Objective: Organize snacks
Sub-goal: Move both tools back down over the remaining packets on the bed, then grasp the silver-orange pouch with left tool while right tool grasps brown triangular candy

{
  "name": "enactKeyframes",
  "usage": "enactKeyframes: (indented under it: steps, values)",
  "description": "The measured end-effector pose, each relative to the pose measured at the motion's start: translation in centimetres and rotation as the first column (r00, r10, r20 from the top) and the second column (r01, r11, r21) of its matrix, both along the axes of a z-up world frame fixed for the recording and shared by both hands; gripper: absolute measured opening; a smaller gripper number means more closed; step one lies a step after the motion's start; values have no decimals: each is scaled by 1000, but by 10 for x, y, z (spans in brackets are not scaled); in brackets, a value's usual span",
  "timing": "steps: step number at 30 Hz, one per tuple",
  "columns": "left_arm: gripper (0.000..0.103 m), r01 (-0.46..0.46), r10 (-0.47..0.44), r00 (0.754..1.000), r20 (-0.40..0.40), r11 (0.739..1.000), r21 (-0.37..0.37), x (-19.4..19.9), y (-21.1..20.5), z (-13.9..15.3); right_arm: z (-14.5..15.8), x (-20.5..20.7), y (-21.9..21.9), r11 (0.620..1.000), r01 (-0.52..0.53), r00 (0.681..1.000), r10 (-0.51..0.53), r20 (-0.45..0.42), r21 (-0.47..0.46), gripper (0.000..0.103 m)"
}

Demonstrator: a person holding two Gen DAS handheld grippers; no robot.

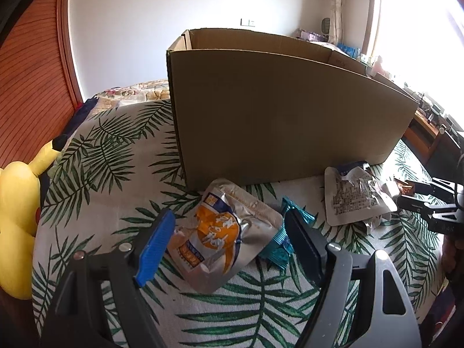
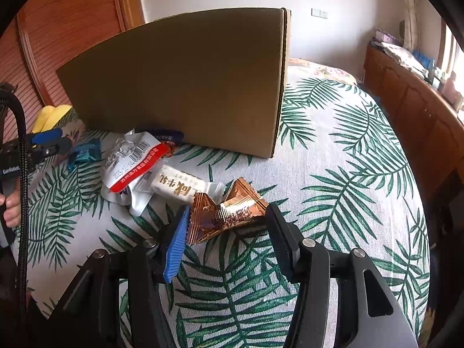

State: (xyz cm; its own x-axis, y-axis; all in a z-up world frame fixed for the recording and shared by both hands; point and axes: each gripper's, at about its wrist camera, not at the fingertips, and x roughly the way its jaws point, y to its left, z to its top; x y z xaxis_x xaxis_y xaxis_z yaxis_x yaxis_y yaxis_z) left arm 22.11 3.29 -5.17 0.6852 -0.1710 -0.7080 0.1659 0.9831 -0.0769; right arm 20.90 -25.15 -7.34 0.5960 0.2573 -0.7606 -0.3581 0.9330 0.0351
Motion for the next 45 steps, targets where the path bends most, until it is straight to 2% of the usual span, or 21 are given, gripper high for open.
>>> enactKeyframes:
  steps: [5, 12, 25, 36, 45]
  values:
    - [79, 26, -25, 999, -45, 999, 36, 13, -3, -4, -1, -2, 1, 1000, 5, 1000, -5, 10, -5, 54]
    - [79, 51, -53, 992, -115, 999, -18, 19, 2, -6, 0, -2, -1, 1000, 12, 1000, -12, 11, 1, 53]
    - [79, 84, -79, 988, -133, 996, 32, 0, -1, -6, 0, -3, -2, 1000, 13, 1000, -13, 12, 7, 53]
    - [79, 100, -97, 985, -144, 995, 18, -16, 11, -1, -1, -2, -2, 1000, 16, 1000, -16, 14, 2, 53]
    - [79, 118, -96, 982, -164, 985, 128, -17, 2, -10, -1, -3, -1, 1000, 17, 1000, -17, 14, 2, 53]
